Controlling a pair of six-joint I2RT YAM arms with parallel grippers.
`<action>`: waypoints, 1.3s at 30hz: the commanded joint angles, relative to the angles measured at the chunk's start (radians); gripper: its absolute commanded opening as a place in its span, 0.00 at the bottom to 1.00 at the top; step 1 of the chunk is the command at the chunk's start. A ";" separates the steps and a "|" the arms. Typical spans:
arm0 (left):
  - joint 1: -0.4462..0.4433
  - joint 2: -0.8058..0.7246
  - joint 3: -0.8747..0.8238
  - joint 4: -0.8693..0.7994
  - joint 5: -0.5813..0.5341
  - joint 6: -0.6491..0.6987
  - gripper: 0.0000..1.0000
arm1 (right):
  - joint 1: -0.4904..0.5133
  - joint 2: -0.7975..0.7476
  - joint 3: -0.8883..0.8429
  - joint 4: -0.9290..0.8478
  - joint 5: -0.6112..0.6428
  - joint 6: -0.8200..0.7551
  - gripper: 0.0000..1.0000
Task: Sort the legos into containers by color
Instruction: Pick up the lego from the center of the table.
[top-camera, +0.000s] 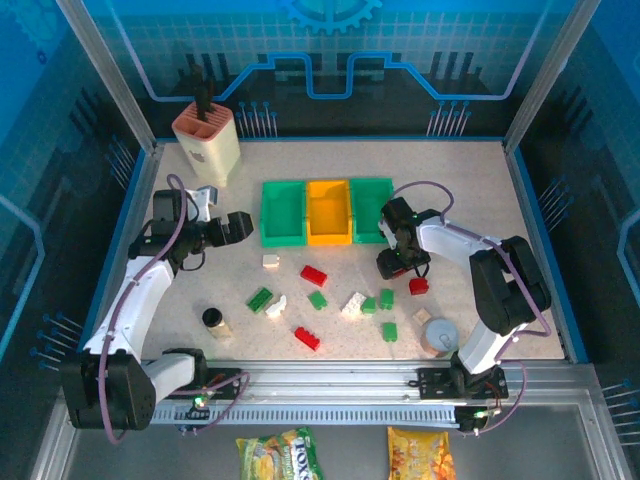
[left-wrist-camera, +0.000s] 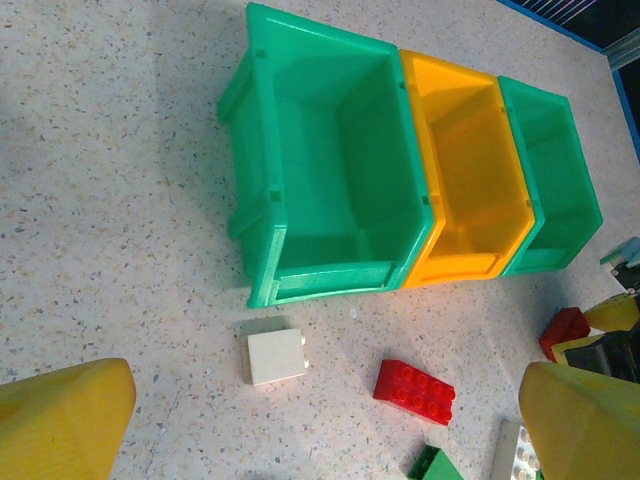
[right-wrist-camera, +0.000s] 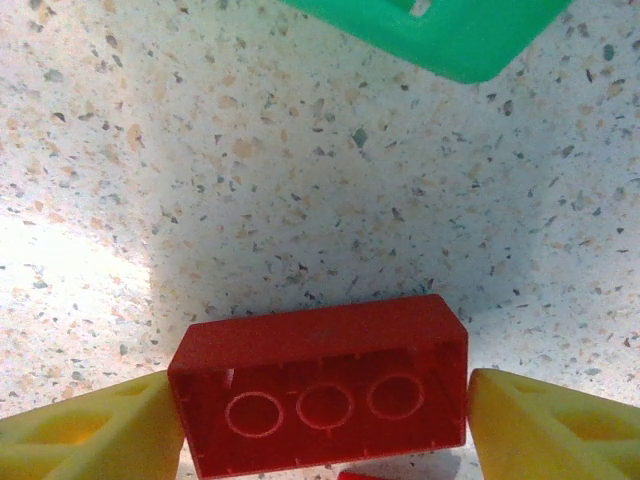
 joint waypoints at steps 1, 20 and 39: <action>0.009 -0.027 -0.019 0.019 0.024 0.006 0.99 | 0.008 0.020 0.021 -0.020 0.003 -0.006 0.72; 0.009 -0.042 -0.024 0.006 0.016 0.012 0.99 | 0.018 0.005 0.017 -0.027 0.006 0.001 0.59; 0.008 -0.290 -0.139 -0.149 -0.034 -0.029 0.99 | 0.040 -0.066 0.206 -0.106 -0.068 0.205 0.52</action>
